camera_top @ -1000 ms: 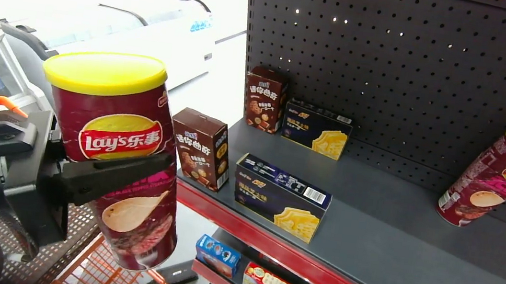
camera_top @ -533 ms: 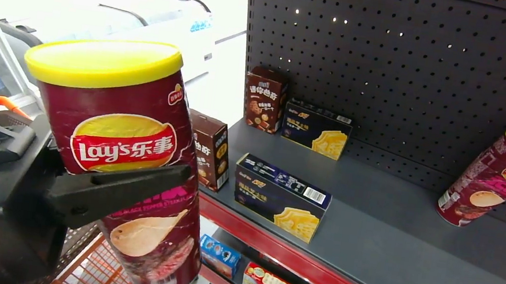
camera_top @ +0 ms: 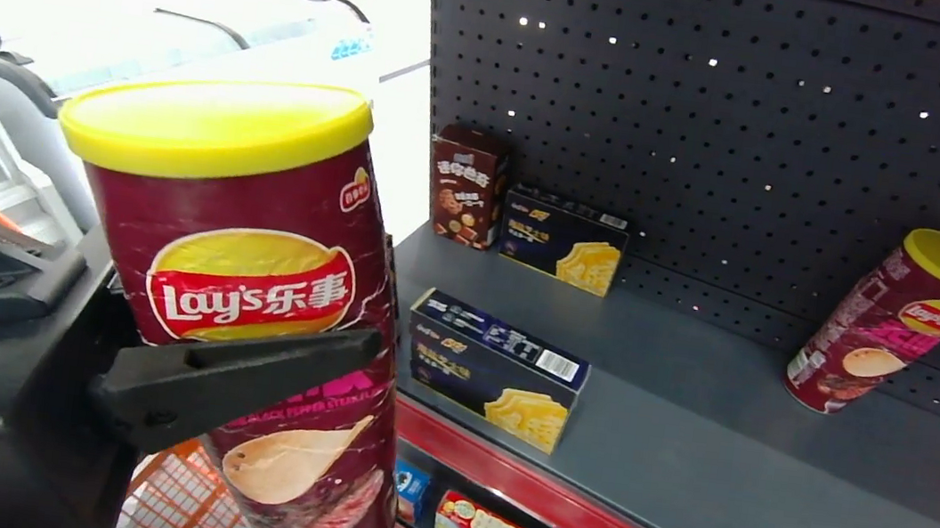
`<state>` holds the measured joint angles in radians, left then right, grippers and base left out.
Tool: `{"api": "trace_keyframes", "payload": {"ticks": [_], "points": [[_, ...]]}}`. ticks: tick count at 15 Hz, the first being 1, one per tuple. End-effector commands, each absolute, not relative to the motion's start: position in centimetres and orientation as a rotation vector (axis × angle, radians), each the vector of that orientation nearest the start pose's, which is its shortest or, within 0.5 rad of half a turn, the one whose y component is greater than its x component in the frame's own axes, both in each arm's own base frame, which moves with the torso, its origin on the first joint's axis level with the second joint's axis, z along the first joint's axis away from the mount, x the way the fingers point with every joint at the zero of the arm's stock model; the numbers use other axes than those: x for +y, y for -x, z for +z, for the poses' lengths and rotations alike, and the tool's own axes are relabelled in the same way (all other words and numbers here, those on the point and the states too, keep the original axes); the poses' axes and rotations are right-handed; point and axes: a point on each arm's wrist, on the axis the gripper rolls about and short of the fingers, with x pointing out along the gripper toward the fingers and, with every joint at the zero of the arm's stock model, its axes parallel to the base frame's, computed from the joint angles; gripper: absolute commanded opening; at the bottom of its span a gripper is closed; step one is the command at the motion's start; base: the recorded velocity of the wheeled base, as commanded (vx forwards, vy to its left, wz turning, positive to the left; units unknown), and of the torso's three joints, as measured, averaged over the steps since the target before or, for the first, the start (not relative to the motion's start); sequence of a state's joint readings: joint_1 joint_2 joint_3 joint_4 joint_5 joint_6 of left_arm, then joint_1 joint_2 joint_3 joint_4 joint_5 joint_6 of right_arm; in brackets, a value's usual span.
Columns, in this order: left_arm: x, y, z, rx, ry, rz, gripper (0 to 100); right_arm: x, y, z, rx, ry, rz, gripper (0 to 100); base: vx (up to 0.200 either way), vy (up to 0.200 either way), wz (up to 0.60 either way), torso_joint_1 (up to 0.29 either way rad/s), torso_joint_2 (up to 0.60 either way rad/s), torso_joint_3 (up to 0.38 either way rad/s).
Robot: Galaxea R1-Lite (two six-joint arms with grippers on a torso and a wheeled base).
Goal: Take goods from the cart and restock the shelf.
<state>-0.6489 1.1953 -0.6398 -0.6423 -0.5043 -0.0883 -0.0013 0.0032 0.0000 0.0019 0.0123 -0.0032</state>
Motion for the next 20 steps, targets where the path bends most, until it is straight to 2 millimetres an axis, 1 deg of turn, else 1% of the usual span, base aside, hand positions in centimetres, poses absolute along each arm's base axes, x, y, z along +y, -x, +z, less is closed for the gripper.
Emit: {"api": "trace_keyframes", "payload": {"ticks": [1,8,16,18,20], "points": [[-12.12,-13.31,25.82,-0.037,0.086,-1.185,0,0.03,2.25,7.53,0.008,0.003,0.012,100,0.000,0.000,-0.60,0.007,0.01,0.002],[-12.03,-13.21,25.64,-0.031,0.087,-1.184,0,0.03,2.25,7.53,0.008,0.003,0.012,100,0.000,0.000,-0.60,0.002,0.00,0.002],[-11.73,-13.36,25.60,-0.032,0.085,-1.165,0,0.02,2.25,7.53,0.008,0.000,0.011,100,0.000,0.000,0.00,0.000,0.00,0.000],[-11.57,-13.65,25.54,-0.031,0.083,-1.148,0,0.03,2.25,7.53,0.008,0.000,0.012,100,0.000,0.000,0.00,0.000,0.00,0.000],[-11.34,-13.74,25.12,-0.017,0.082,-1.134,0,0.02,2.25,7.51,0.009,0.000,0.014,100,0.000,0.000,0.00,0.000,0.00,0.000]]}}
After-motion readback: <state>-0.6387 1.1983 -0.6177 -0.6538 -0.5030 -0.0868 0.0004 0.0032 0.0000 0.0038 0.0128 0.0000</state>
